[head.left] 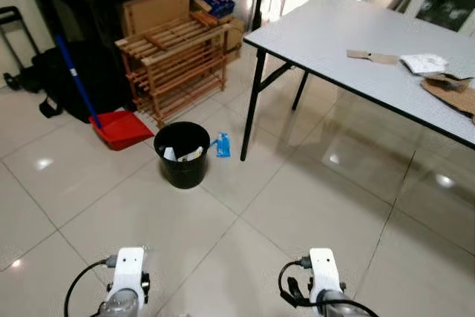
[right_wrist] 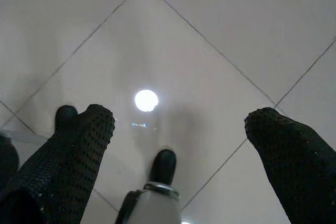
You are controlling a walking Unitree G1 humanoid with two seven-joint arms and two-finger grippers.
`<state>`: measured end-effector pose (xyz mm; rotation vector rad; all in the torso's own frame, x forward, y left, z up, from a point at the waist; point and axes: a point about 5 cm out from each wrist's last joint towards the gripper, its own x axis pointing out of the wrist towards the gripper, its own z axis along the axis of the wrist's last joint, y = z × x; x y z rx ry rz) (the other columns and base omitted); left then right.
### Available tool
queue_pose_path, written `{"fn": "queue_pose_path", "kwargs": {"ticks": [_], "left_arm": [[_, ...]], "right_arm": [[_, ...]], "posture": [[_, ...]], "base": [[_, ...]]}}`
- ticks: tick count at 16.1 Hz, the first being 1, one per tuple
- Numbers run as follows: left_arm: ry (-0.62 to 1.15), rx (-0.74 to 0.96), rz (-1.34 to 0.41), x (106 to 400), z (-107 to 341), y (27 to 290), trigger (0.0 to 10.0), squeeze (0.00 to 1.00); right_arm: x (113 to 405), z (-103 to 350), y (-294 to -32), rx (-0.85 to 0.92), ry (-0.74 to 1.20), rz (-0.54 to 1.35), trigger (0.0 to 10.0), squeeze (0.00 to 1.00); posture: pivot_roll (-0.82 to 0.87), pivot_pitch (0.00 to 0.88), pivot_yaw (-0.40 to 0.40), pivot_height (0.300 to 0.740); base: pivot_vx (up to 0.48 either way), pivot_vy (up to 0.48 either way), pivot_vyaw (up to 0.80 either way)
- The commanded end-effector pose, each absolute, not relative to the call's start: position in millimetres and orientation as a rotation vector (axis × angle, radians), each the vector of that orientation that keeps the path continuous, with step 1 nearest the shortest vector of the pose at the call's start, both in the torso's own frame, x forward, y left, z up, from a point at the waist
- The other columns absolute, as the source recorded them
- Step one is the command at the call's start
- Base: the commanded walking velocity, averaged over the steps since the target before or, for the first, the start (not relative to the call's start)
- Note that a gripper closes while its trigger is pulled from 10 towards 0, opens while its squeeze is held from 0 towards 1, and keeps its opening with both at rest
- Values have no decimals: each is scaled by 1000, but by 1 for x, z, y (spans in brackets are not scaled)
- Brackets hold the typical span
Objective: Picking trash to rubbish bin
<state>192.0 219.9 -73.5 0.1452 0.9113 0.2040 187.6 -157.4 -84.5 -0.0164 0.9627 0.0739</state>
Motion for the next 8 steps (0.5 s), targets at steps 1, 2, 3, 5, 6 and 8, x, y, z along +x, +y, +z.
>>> {"fn": "queue_pose_path", "kwargs": {"ticks": [1,2,3,5,6,8], "left_arm": [[932,159,226,186,-76,224,10000,0],[932,159,225,186,-76,223,10000,0],[931,156,224,186,-76,222,10000,0],[931,153,224,186,-76,221,10000,0],[936,156,220,184,-77,221,10000,0],[937,157,219,184,-77,221,10000,0]], "right_arm": [[188,-84,-157,-14,958,70,10000,0],[188,-84,-158,10,955,50,10000,0],[188,-84,-159,9,954,49,10000,0],[189,-84,-160,2,952,52,10000,0],[191,-83,-160,16,940,43,10000,0],[191,-83,-160,13,941,43,10000,0]], "posture": [[27,80,-53,740],[26,80,-55,740],[23,79,-58,740],[13,78,-55,740],[10,79,-52,740],[12,78,-53,740]], "base": [[322,0,800],[322,0,0],[322,0,0],[321,0,0],[315,0,0],[322,0,0]]}}
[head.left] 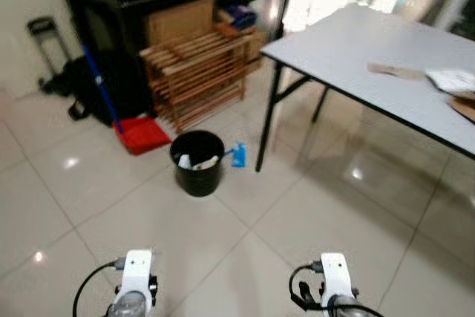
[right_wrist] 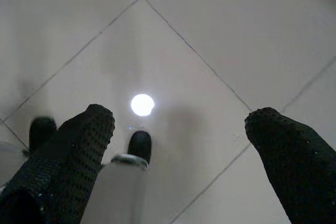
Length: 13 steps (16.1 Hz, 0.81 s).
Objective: Picking trash to rubbish bin
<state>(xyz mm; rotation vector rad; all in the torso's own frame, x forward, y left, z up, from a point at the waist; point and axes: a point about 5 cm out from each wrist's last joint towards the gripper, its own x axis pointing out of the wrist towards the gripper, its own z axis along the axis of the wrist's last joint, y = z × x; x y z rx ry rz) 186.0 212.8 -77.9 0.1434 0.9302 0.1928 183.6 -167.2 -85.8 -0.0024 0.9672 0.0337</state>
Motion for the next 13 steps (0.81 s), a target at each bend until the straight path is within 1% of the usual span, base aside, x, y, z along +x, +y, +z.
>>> {"fn": "queue_pose_path", "kwargs": {"ticks": [1,13], "left_arm": [[937,157,220,184,-77,222,10000,0],[939,173,210,183,-76,226,10000,0]], "right_arm": [[190,-83,-159,12,943,44,10000,0],[189,-84,-156,18,945,51,10000,0]], "posture": [[14,77,-53,740],[26,48,-43,740]], "base": [[322,0,0],[317,0,0]]}}
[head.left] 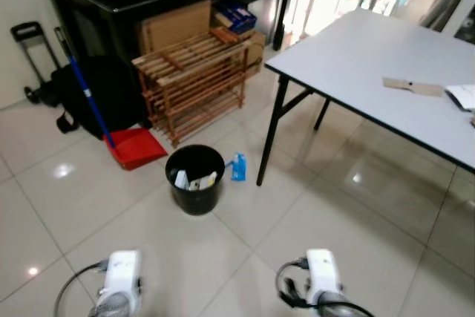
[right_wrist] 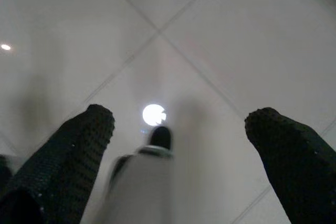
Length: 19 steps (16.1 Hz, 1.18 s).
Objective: Picking trash to rubbish bin
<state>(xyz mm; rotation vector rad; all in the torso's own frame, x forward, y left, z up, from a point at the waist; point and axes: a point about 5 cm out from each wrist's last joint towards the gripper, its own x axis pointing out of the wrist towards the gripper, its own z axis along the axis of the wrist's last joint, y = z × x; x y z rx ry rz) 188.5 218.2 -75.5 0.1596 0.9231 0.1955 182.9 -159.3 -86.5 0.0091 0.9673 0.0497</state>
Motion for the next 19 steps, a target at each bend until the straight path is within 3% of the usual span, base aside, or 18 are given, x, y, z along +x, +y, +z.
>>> {"fn": "queue_pose_path", "kwargs": {"ticks": [1,19], "left_arm": [[937,175,209,184,-76,226,10000,0],[941,161,223,183,-77,225,10000,0]], "right_arm": [[189,-83,-156,25,939,46,10000,0],[192,-81,-156,41,914,38,10000,0]], "posture": [[26,52,-42,740],[33,84,-51,740]], "base": [[311,0,0],[312,0,0]]}}
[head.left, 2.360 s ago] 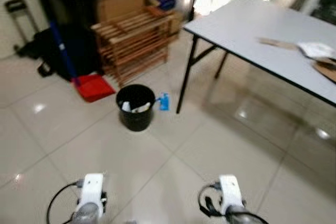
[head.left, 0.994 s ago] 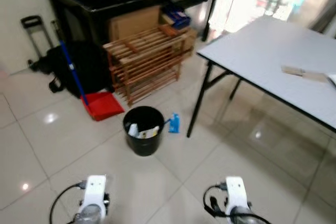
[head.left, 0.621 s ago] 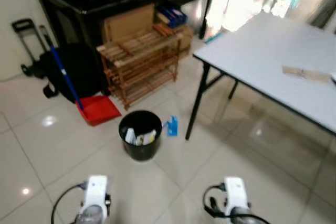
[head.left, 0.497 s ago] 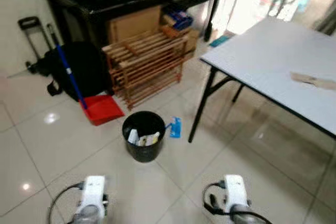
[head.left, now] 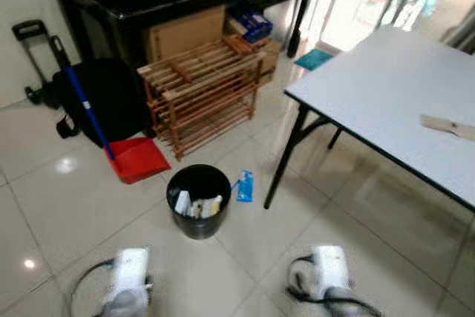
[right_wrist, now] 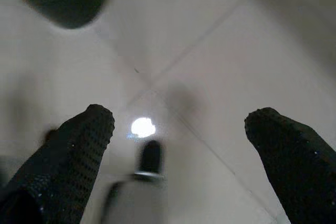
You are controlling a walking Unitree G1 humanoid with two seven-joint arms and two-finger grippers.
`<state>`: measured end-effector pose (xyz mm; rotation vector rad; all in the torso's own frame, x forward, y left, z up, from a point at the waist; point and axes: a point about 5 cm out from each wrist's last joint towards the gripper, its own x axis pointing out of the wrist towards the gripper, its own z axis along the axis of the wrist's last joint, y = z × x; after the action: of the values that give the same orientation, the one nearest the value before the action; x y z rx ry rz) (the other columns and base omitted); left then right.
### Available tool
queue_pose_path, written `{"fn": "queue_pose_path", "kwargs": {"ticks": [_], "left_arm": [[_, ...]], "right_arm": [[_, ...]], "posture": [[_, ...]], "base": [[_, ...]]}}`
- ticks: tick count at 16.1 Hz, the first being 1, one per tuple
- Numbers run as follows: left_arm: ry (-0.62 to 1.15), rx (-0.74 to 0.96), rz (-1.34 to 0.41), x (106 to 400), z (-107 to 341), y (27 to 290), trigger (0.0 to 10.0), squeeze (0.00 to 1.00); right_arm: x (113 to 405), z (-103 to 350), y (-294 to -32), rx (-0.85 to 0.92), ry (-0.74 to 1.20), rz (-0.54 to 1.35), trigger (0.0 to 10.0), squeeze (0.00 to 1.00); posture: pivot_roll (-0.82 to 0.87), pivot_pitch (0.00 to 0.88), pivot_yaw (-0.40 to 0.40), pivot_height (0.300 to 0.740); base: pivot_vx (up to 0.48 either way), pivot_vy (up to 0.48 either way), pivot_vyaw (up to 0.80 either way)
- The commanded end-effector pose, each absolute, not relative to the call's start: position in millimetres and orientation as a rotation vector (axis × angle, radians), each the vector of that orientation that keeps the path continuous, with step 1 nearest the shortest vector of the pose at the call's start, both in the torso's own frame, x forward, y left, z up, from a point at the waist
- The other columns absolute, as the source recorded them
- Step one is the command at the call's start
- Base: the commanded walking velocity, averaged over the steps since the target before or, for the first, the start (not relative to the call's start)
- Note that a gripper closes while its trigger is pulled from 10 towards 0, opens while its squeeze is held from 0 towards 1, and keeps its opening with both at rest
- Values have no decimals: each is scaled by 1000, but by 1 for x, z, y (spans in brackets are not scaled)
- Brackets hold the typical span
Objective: Picking trash to rubbish bin
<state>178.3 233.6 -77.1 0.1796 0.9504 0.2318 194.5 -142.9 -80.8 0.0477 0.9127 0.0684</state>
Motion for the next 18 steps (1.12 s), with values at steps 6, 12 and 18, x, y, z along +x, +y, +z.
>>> {"fn": "queue_pose_path", "kwargs": {"ticks": [6,12,18], "left_arm": [[939,158,219,183,-77,223,10000,0],[934,159,208,185,-77,221,10000,0],[936,166,200,184,-77,222,10000,0]], "right_arm": [[192,-82,-157,-14,920,60,10000,0],[190,-83,-156,-15,928,63,10000,0],[190,-83,-155,-6,926,61,10000,0]], "posture": [[31,77,-52,740],[31,60,-52,740],[31,46,-51,740]], "base": [[323,0,0],[324,0,329],[322,0,0]]}}
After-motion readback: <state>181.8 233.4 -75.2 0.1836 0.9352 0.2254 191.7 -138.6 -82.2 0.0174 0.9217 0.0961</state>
